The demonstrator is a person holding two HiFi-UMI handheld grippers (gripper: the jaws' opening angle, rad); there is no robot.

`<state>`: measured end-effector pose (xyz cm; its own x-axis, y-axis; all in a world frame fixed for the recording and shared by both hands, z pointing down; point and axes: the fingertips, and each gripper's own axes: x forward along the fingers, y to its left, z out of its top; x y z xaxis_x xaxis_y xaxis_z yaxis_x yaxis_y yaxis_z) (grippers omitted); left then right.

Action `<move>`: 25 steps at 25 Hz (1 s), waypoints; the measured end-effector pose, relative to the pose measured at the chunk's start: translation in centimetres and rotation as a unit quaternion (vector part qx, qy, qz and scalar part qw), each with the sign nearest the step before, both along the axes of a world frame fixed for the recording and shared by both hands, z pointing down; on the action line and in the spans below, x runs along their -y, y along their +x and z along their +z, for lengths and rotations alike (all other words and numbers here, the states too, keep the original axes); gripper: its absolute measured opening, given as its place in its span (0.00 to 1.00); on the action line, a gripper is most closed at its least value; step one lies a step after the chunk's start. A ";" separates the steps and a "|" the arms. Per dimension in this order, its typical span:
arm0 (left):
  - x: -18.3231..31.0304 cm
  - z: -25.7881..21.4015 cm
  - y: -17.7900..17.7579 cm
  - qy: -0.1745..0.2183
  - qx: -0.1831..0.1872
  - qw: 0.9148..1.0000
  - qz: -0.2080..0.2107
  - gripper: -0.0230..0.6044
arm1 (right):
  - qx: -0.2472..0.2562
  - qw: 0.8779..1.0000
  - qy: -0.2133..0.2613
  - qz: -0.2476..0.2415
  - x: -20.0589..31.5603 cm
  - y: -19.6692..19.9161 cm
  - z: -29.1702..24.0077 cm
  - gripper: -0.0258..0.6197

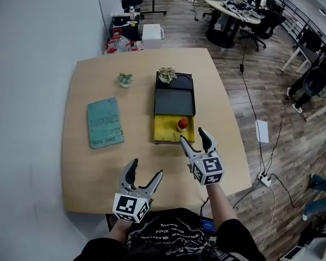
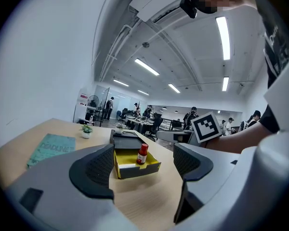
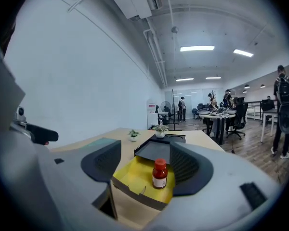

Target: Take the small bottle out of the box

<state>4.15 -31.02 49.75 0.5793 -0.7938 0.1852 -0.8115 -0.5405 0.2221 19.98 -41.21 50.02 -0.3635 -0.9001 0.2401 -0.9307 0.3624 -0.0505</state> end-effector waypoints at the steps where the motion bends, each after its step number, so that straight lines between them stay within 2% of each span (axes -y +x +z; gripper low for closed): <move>1: 0.1 0.0 -0.1 0.000 -0.001 1.000 -0.002 0.67 | -0.001 1.000 -0.004 -0.001 0.5 0.1 0.4 0.55; 12: 0.7 0.2 -0.4 -0.016 0.002 1.000 -0.020 0.67 | -0.058 0.996 -0.049 -0.050 6.1 -0.4 5.3 0.55; 16: 1.1 0.6 -0.3 -0.029 0.000 0.999 -0.027 0.67 | -0.052 0.994 -0.076 -0.056 7.7 -0.1 7.3 0.54; 19: 1.3 0.9 -0.6 -0.036 0.002 0.999 -0.033 0.67 | -0.058 0.992 -0.093 -0.066 8.1 -0.1 8.8 0.50; 25: 1.9 1.4 -1.2 -0.045 0.005 0.998 -0.045 0.67 | -0.064 0.989 -0.113 -0.067 9.1 0.0 11.0 0.50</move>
<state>2.94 -32.96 51.11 0.5046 -0.8220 0.2638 -0.8582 -0.4443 0.2572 20.02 -50.30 60.99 -0.4300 -0.7642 0.4807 -0.8790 0.4758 -0.0298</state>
